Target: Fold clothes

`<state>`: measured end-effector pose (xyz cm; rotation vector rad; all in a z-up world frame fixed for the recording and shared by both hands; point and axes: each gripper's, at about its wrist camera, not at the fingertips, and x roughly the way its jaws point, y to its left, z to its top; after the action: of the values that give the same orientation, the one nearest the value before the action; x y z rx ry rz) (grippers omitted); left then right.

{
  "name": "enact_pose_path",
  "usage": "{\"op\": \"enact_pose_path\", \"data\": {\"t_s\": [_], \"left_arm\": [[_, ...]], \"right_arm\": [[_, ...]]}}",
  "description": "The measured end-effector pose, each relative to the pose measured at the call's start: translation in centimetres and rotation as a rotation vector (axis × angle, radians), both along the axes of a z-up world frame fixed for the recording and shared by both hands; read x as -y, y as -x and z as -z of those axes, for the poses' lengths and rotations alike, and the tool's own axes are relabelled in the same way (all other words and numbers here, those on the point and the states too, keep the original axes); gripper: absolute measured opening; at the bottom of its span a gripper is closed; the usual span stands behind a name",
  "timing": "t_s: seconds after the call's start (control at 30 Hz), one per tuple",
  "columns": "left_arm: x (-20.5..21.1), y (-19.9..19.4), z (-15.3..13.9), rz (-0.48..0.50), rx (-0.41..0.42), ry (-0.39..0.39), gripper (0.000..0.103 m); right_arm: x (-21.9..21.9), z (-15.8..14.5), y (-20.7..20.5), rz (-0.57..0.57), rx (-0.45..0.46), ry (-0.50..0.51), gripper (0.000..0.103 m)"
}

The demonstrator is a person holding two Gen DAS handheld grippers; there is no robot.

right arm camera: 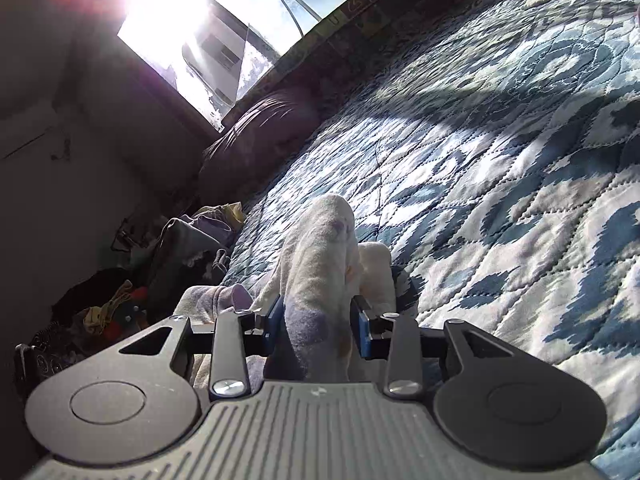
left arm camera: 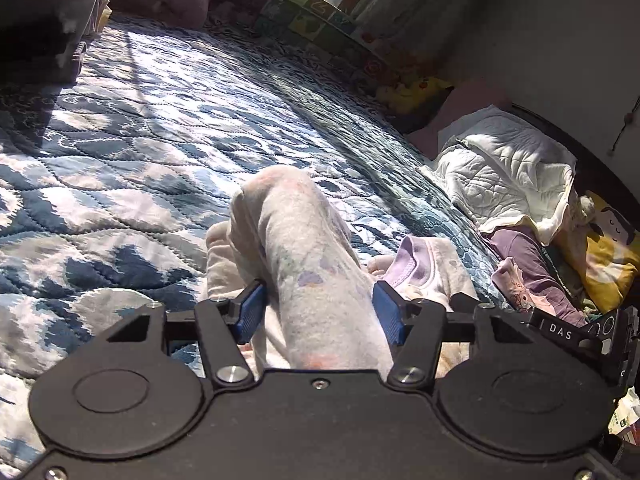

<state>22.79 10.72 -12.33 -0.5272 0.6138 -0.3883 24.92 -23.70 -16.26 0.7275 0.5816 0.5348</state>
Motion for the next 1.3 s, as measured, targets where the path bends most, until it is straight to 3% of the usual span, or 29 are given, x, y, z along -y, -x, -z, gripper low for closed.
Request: {"op": "enact_pose_path", "data": {"t_s": [0.03,0.13,0.17,0.23,0.33,0.4,0.5,0.57,0.7,0.8,0.83,0.87,0.93,1.0,1.03,1.13,1.2,1.3], "left_arm": [[-0.8,0.0,0.2,0.020,-0.004,0.118,0.041],[-3.8,-0.7,2.6,0.069,-0.072,0.536,0.037],[-4.5,-1.1,3.7,0.047,-0.121,0.607,0.038],[-5.5,-2.2,6.0,-0.018,-0.235,0.589,0.037],[-6.3,-2.9,7.3,-0.032,-0.293,0.646,0.039],[-6.0,-2.8,5.9,-0.034,-0.272,0.583,0.044],[-5.5,-2.1,3.7,-0.045,-0.245,0.495,0.059],[-5.1,-1.2,1.7,-0.059,-0.209,0.393,0.073],[-3.8,0.1,-1.7,-0.090,-0.117,0.166,0.073],[-3.3,-1.0,-1.7,-0.120,-0.085,0.141,0.071],[-3.4,-1.8,-1.2,-0.098,-0.095,0.163,0.059],[-3.4,-2.6,-0.6,-0.077,-0.108,0.191,0.032],[-4.3,-4.0,1.7,-0.057,-0.194,0.392,0.022],[-5.9,-4.2,4.3,-0.069,-0.246,0.656,0.021],[-6.1,-4.2,5.0,-0.073,-0.247,0.664,0.021],[-6.9,-4.4,8.2,-0.108,-0.289,0.700,0.021],[-7.1,-4.5,8.9,-0.108,-0.292,0.714,0.022],[-6.9,-4.6,7.7,-0.106,-0.275,0.660,0.025]], "right_arm": [[0.2,0.2,-0.1,-0.003,-0.002,-0.023,0.038],[0.3,0.5,-0.5,-0.042,0.008,-0.087,0.037],[0.3,0.8,-0.8,-0.041,0.005,-0.081,0.035],[0.1,1.8,-1.8,-0.049,-0.048,-0.096,0.035],[-0.3,1.6,-2.3,-0.055,-0.050,-0.083,0.035],[-0.3,1.1,-2.2,-0.056,-0.037,-0.069,0.036],[0.1,0.5,-1.7,-0.034,-0.028,-0.063,0.042],[0.4,0.2,-1.3,-0.018,-0.018,-0.054,0.042],[0.8,-0.3,-1.3,0.016,-0.014,-0.032,0.049],[0.8,-0.2,-2.2,0.020,-0.026,-0.050,0.050],[0.5,-0.2,-2.7,0.001,-0.033,-0.053,0.044],[0.3,0.0,-3.2,-0.035,-0.046,-0.083,0.025],[0.3,0.3,-4.1,-0.076,-0.052,-0.179,0.019],[0.7,1.1,-5.1,-0.111,-0.071,-0.304,0.018],[0.8,2.0,-5.7,-0.125,-0.108,-0.346,0.018],[0.6,4.9,-7.3,-0.122,-0.230,-0.303,0.016],[0.6,4.9,-7.2,-0.122,-0.219,-0.308,0.014],[0.3,3.7,-6.9,-0.119,-0.189,-0.258,0.017]]}}
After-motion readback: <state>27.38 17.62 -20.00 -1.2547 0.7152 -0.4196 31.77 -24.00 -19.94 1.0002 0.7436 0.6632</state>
